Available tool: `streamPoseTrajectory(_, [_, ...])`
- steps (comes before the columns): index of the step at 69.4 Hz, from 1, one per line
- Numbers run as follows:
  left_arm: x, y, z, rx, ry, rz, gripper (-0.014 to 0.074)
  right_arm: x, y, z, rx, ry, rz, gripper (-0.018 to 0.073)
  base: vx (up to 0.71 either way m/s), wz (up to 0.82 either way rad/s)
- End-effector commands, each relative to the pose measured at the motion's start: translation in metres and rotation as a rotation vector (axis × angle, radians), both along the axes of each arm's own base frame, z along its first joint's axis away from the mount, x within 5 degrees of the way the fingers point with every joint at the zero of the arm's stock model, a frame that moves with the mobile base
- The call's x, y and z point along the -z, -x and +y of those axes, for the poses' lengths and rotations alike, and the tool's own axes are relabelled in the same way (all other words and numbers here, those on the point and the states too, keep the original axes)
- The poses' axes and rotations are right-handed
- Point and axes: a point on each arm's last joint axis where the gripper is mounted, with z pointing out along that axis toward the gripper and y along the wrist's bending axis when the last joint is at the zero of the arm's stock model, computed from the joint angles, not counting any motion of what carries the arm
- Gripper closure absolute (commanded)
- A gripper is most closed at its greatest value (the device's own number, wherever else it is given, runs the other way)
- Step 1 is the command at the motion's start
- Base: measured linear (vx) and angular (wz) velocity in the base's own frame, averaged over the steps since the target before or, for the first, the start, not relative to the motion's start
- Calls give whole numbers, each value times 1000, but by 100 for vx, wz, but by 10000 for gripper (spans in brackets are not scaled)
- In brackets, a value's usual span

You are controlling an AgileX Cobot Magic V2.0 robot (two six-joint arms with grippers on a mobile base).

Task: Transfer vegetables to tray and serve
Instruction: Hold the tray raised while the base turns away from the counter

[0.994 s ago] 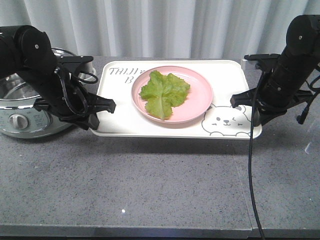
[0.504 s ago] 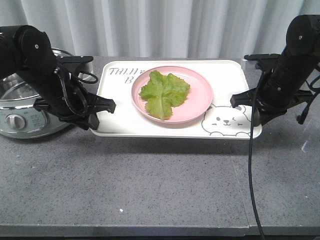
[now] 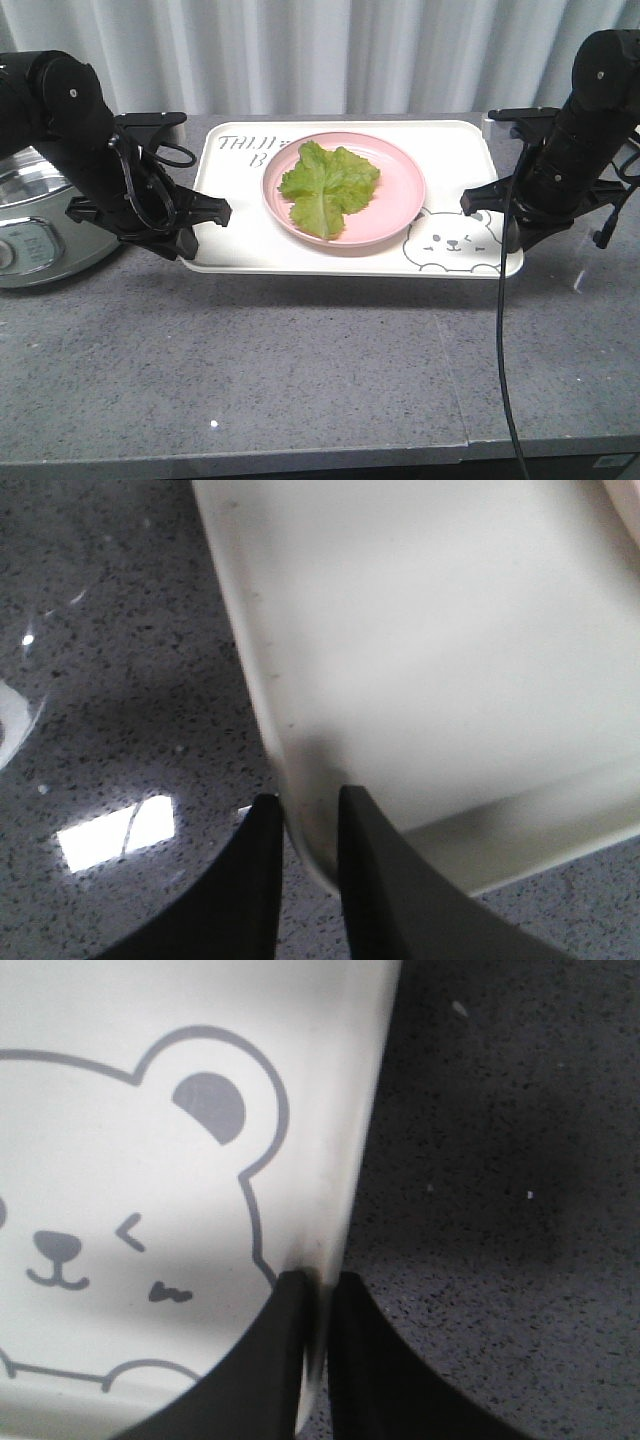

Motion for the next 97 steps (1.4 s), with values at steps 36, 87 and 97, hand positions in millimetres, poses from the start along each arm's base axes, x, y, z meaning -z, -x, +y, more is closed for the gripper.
streamPoseTrajectory(36, [-36, 9, -17, 16, 167, -115, 604, -30, 9, 14, -47, -92, -83, 568, 2, -15])
streamPoseTrajectory(87, [-36, 9, -17, 16, 167, -115, 604, -30, 9, 14, -47, -92, -83, 568, 1, -23])
streamPoseTrajectory(97, [-36, 9, -17, 16, 167, -115, 604, -30, 9, 14, -47, -92, -83, 568, 0, -36])
